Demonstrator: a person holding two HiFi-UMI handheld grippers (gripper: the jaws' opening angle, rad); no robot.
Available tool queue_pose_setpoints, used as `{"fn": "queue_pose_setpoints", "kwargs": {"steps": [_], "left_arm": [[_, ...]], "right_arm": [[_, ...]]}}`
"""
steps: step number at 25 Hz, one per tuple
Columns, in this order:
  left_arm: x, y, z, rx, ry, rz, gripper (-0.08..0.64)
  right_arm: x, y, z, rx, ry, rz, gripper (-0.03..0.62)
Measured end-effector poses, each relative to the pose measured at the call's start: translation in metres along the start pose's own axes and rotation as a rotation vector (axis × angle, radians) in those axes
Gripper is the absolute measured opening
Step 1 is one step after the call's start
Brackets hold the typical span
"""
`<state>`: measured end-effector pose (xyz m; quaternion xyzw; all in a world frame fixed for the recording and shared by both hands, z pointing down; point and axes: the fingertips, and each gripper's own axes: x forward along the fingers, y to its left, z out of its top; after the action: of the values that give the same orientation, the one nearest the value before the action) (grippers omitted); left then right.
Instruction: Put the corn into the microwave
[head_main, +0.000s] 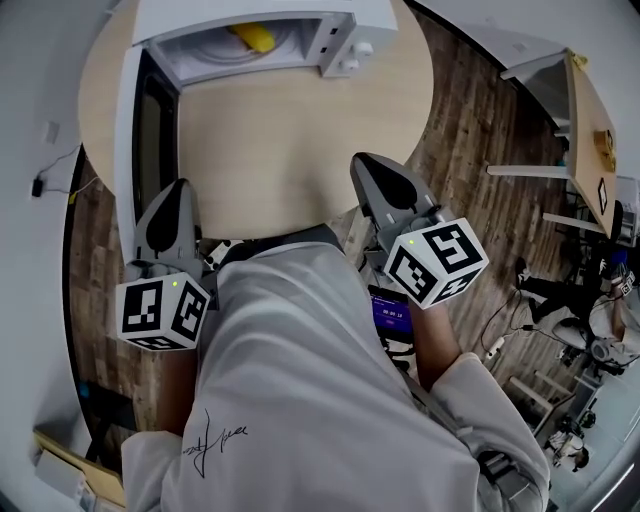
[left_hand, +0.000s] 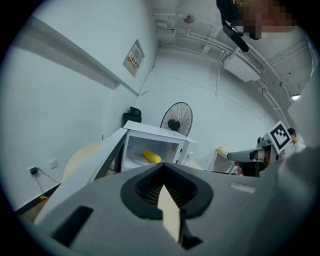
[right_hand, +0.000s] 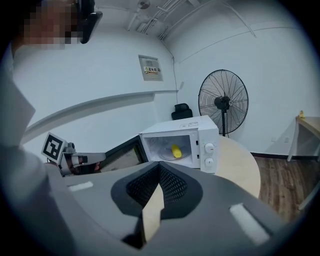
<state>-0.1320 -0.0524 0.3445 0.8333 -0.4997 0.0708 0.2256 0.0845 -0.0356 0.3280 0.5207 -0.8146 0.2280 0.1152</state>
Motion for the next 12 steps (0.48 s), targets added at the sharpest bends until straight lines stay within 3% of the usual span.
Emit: {"fn": "queue_pose_setpoints", "kwargs": {"steps": [5,12], "left_arm": [[0.0010,0.0010,-0.0053,-0.043,0.017,-0.016,-0.011],[-0.0006,0.0028,-0.0079,-0.029,0.033,-0.009,-0.011]], "right_arm": [[0.0039,0.0043,0.0000,-0.010,0.008,0.013,0.011],[0.0043,-0.0002,0.0008,-0.003,0.012,-0.013,0.011]]}}
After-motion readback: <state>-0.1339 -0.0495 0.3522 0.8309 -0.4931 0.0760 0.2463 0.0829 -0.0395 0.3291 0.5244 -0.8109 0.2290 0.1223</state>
